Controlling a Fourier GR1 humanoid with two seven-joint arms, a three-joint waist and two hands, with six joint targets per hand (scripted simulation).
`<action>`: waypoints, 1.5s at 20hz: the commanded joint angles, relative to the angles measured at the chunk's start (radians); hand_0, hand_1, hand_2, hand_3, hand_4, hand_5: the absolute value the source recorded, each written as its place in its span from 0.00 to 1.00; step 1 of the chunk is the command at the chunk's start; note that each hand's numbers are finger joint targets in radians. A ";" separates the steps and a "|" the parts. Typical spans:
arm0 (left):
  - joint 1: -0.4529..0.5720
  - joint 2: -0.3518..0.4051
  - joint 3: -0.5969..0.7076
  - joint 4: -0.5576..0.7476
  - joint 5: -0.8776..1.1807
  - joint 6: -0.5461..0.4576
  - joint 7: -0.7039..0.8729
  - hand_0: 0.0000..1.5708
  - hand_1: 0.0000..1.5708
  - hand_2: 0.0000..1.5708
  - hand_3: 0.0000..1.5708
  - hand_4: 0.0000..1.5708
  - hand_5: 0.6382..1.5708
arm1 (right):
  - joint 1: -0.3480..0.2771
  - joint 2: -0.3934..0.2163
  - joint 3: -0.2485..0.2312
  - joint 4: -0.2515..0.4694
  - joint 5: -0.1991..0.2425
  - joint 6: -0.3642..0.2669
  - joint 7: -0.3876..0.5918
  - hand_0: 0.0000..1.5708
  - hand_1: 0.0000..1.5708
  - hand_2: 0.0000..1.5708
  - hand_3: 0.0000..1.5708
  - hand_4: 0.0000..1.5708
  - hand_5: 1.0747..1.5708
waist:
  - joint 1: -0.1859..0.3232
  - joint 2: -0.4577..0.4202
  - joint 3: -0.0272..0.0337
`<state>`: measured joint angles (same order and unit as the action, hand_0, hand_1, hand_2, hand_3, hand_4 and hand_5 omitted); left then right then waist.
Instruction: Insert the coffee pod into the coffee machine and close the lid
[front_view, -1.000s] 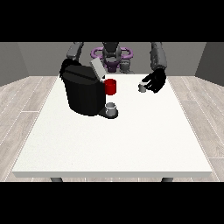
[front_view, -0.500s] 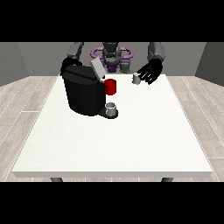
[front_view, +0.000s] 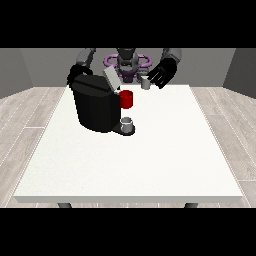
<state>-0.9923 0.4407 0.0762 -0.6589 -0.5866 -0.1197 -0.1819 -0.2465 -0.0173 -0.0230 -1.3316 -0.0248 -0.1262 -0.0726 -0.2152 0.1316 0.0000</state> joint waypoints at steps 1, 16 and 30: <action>-0.078 0.066 0.053 0.019 0.021 -0.031 0.002 0.77 0.77 0.80 0.76 0.32 1.00 | -0.025 0.013 0.033 -0.037 0.032 -0.023 0.015 0.00 0.00 0.00 0.00 0.32 1.00 | -0.037 0.053 -0.0001; -0.178 0.008 0.029 0.006 -0.022 -0.027 0.077 0.83 0.83 0.85 0.79 0.31 1.00 | -0.093 -0.032 -0.030 -0.012 0.002 -0.026 0.014 0.00 0.00 0.00 0.00 0.33 1.00 | -0.054 0.102 0.0003; -0.139 -0.029 0.023 0.038 -0.047 -0.002 0.049 0.75 0.75 0.80 0.75 0.31 1.00 | -0.037 0.011 0.000 -0.059 0.005 -0.045 -0.003 0.00 0.00 0.00 0.00 0.32 1.00 | -0.073 0.099 0.0001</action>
<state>-1.1658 0.4362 0.1078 -0.6261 -0.6273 -0.1295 -0.1152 -0.3170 -0.0239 -0.0322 -1.3810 -0.0204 -0.1631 -0.0580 -0.2936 0.2483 0.0001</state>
